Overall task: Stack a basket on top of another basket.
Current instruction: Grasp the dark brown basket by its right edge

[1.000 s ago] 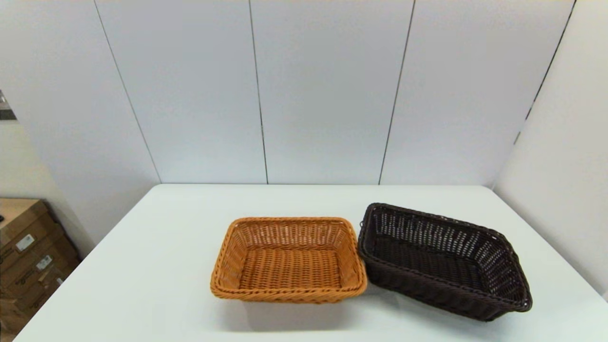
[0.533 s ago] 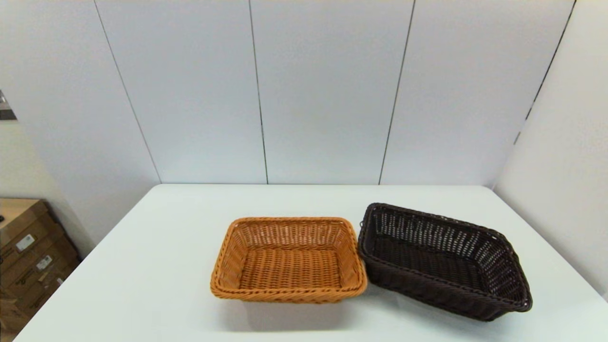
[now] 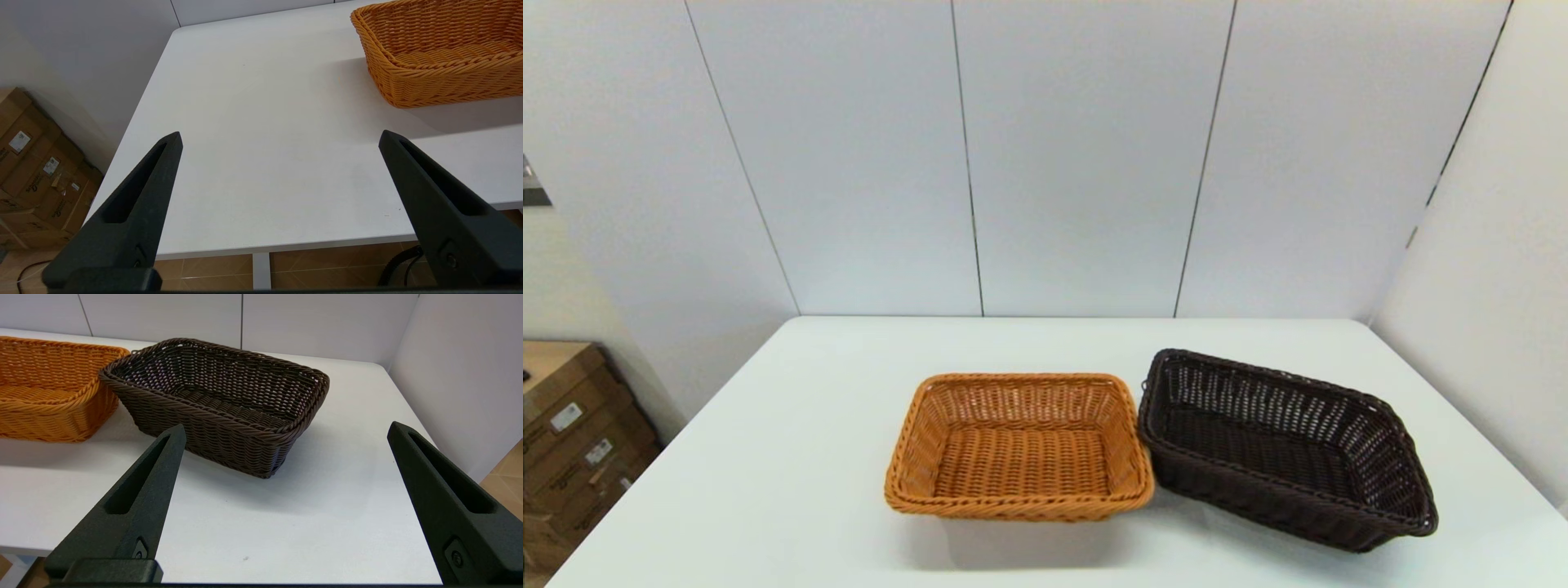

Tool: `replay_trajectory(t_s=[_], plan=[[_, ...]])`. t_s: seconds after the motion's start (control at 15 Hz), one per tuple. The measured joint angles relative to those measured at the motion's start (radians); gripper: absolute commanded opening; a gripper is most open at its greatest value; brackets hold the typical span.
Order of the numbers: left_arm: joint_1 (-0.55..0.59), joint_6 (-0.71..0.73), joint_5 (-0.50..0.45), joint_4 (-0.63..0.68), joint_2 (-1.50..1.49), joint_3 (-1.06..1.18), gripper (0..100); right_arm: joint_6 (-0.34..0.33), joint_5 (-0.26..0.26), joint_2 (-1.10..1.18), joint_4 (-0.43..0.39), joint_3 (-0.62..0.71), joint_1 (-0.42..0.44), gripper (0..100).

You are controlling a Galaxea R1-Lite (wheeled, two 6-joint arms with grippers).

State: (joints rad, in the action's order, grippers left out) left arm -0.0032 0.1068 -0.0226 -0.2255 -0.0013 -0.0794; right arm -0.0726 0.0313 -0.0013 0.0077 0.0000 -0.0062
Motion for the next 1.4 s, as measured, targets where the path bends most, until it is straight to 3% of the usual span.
replay_trajectory(t_s=[0.67, 1.4], plan=[[0.0, 0.0, 0.0, 0.0, 0.0, 0.0, 100, -0.001, 0.002, 0.0, -0.001, 0.0, 0.0, 100], [0.0, 0.0, 0.0, 0.0, 0.0, 0.0, 100, -0.045, 0.013, 0.003, 0.01, -0.002, 0.0, 100]])
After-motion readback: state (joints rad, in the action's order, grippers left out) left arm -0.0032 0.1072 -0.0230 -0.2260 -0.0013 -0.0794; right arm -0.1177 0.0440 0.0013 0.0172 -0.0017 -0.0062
